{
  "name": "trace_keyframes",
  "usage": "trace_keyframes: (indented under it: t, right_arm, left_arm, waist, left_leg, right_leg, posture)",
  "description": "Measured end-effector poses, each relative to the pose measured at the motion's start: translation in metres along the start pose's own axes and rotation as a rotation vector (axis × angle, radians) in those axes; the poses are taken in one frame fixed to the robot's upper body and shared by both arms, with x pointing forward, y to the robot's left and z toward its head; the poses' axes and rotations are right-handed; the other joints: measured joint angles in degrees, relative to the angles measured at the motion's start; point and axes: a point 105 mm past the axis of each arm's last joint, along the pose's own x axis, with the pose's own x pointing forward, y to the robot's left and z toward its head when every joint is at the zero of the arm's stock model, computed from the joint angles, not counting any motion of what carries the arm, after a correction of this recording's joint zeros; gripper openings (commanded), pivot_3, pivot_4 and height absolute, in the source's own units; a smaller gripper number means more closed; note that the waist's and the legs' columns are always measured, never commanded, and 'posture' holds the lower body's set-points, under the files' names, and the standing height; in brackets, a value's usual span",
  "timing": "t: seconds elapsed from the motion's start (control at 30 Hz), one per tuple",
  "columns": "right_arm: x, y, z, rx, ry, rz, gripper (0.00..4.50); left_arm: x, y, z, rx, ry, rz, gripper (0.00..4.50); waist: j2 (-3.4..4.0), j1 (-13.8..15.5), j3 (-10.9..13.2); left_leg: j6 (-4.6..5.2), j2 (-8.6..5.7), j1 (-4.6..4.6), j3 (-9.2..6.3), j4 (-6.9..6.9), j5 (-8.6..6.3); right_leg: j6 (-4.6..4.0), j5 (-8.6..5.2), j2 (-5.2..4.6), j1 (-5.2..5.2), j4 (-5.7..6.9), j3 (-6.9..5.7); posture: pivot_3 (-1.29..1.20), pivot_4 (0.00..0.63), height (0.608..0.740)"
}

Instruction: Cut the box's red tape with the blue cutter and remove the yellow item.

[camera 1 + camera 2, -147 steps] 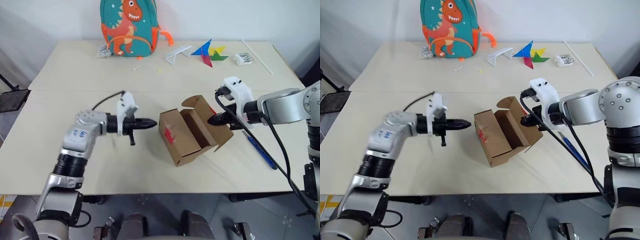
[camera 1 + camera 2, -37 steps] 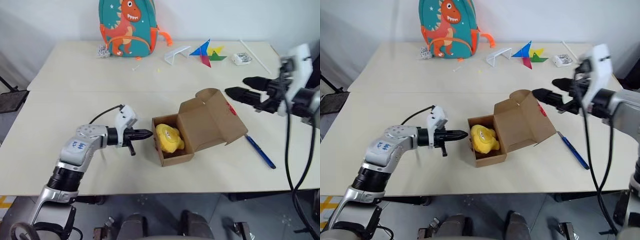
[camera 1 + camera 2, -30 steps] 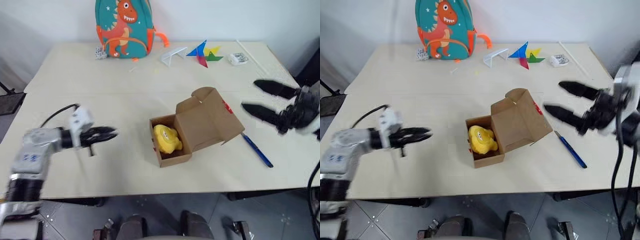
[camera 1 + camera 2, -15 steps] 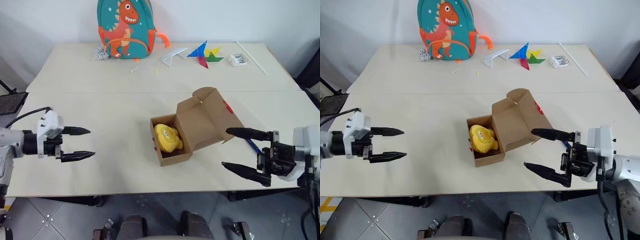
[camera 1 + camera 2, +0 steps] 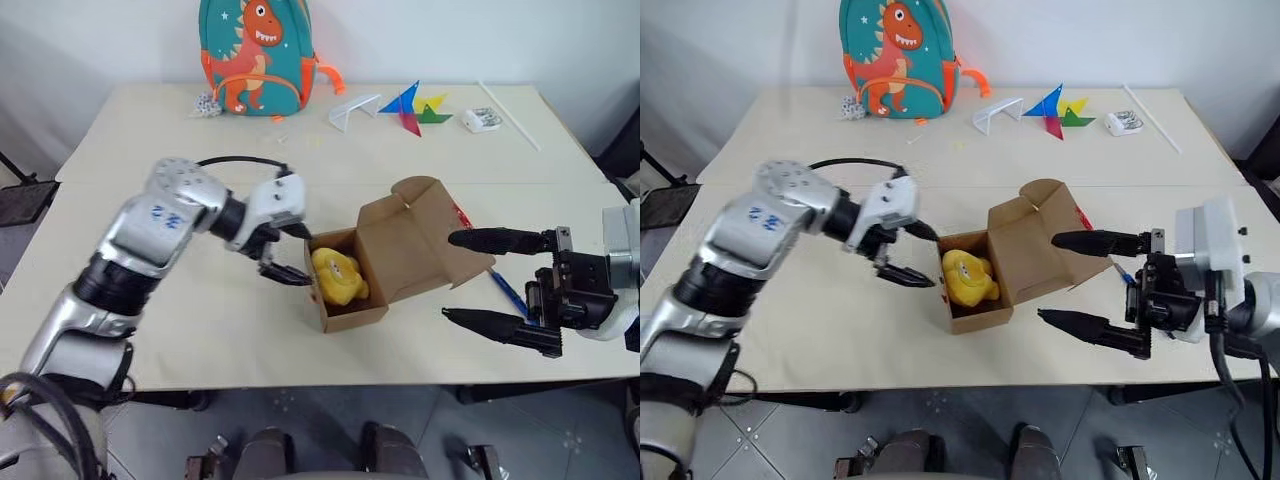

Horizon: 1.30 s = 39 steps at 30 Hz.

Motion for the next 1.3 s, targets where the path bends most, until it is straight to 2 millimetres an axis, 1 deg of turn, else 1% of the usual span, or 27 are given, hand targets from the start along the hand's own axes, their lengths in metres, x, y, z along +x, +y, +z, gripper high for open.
trace_keyframes:
  t: [0.03, 0.1, 0.23, 0.33, 0.43, 0.63, 0.67, 0.8, 0.87, 0.9, 0.97, 1.07, 1.2, 1.3]
  right_arm:
    - [0.002, 0.002, -0.001, 0.004, 0.003, 0.004, 4.5]
    - [0.004, 0.002, -0.002, 0.012, 0.009, -0.005, 4.5]
    - [0.006, 0.005, -0.007, 0.028, 0.021, -0.037, 4.5]
    - [0.007, 0.007, -0.009, 0.036, 0.025, -0.045, 4.5]
    - [0.008, 0.009, -0.01, 0.038, 0.033, -0.051, 4.5]
    - [0.003, 0.007, -0.012, 0.046, 0.058, -0.086, 4.5]
    - [0.001, 0.007, -0.013, 0.049, 0.064, -0.092, 4.5]
    - [0.0, 0.007, -0.015, 0.061, 0.073, -0.098, 4.5]
    - [-0.001, 0.007, -0.016, 0.064, 0.077, -0.11, 4.5]
    - [-0.002, 0.007, -0.016, 0.062, 0.078, -0.116, 4.5]
    - [-0.004, 0.006, -0.017, 0.066, 0.081, -0.131, 4.5]
    - [-0.005, 0.006, -0.021, 0.083, 0.076, -0.141, 4.5]
    - [-0.008, 0.005, -0.026, 0.087, 0.082, -0.166, 4.5]
    - [-0.01, 0.002, -0.028, 0.073, 0.082, -0.193, 4.5]
  left_arm:
    - [0.009, -0.001, 0.003, 0.025, 0.01, -0.015, 4.48]
    - [0.021, 0.001, 0.0, 0.025, 0.03, -0.019, 4.48]
    - [0.034, 0.004, 0.003, -0.01, 0.028, -0.008, 4.48]
    - [0.042, 0.002, -0.004, 0.013, 0.089, -0.018, 4.48]
    - [0.049, 0.003, -0.008, 0.038, 0.115, -0.023, 3.88]
    - [0.055, 0.007, -0.012, 0.096, 0.137, -0.023, 2.09]
    - [0.056, 0.008, -0.011, 0.1, 0.133, -0.023, 1.7]
    - [0.06, 0.01, -0.01, 0.111, 0.125, -0.021, 0.73]
    - [0.062, 0.01, -0.006, 0.109, 0.097, -0.022, 0.19]
    - [0.062, 0.01, -0.003, 0.107, 0.078, -0.028, 0.01]
    - [0.06, 0.008, 0.007, 0.092, 0.001, -0.056, 0.01]
    - [0.049, 0.009, 0.023, 0.084, -0.118, -0.081, 0.01]
    - [0.034, 0.018, 0.036, 0.074, -0.244, -0.051, 0.01]
    - [0.023, 0.027, 0.046, 0.028, -0.417, -0.029, 0.01]
  waist:
    - [-0.01, 0.05, 0.01]
    - [-0.04, 0.07, 0.03]
    - [-0.09, 0.04, 0.05]
    - [-0.09, 0.11, 0.06]
    - [-0.09, 0.28, 0.06]
    - [-0.09, 0.81, 0.06]
    - [-0.09, 0.87, 0.06]
    - [-0.09, 0.92, 0.06]
    - [-0.1, 0.99, 0.06]
    - [-0.1, 1.11, 0.06]
    - [-0.12, 1.21, 0.07]
    - [-0.12, 1.06, 0.08]
    - [-0.12, 1.0, 0.08]
    - [-0.13, 1.07, 0.08]
  left_leg:
    - [0.0, 0.0, 0.0, 0.0, 0.01, 0.0]
    - [0.0, 0.0, 0.0, -0.02, 0.0, 0.0]
    - [0.01, 0.01, -0.02, -0.04, 0.0, 0.0]
    - [0.01, 0.0, -0.03, -0.04, 0.02, 0.0]
    - [0.02, 0.01, -0.02, -0.04, 0.07, -0.01]
    - [0.03, 0.01, -0.01, -0.05, 0.09, -0.01]
    - [0.03, 0.01, -0.01, -0.05, 0.1, -0.01]
    - [0.04, 0.01, -0.02, -0.05, 0.15, -0.02]
    - [0.04, 0.01, -0.04, -0.06, 0.17, -0.02]
    - [0.05, 0.01, -0.05, -0.08, 0.18, -0.02]
    - [0.05, 0.01, -0.1, -0.12, 0.2, -0.02]
    - [0.05, 0.01, -0.1, -0.11, 0.19, -0.02]
    - [0.05, 0.01, -0.09, -0.11, 0.21, -0.02]
    - [0.06, 0.01, -0.1, -0.13, 0.27, -0.03]
  right_leg:
    - [0.0, 0.0, 0.0, 0.0, 0.0, 0.0]
    - [0.0, 0.0, 0.0, -0.02, 0.0, 0.0]
    - [0.0, 0.0, 0.0, -0.02, 0.01, -0.01]
    - [0.0, 0.0, 0.0, -0.02, 0.0, -0.01]
    - [0.0, 0.0, 0.0, 0.0, 0.02, -0.01]
    - [0.0, 0.0, 0.0, 0.0, 0.04, 0.0]
    - [0.0, 0.0, 0.0, 0.01, 0.05, 0.0]
    - [0.0, 0.0, 0.0, 0.01, 0.08, 0.0]
    - [0.0, 0.0, 0.0, 0.01, 0.08, 0.0]
    - [0.0, 0.0, 0.0, 0.01, 0.08, -0.01]
    - [0.0, 0.0, 0.0, 0.0, 0.07, -0.05]
    - [0.0, 0.0, 0.0, -0.01, 0.07, -0.05]
    - [0.0, 0.01, 0.0, 0.01, 0.08, -0.05]
    - [0.01, 0.01, 0.0, 0.02, 0.09, -0.06]
  posture:
    - [0.0, 0.15, 0.74]
    - [0.0, 0.15, 0.74]
    - [0.0, 0.15, 0.74]
    - [0.0, 0.15, 0.74]
    - [0.0, 0.15, 0.74]
    - [0.0, 0.15, 0.74]
    - [0.0, 0.15, 0.74]
    - [0.0, 0.15, 0.74]
    - [0.0, 0.15, 0.74]
    - [0.0, 0.15, 0.74]
    - [0.0, 0.15, 0.74]
    - [0.0, 0.15, 0.74]
    - [0.0, 0.15, 0.74]
    - [0.0, 0.15, 0.74]
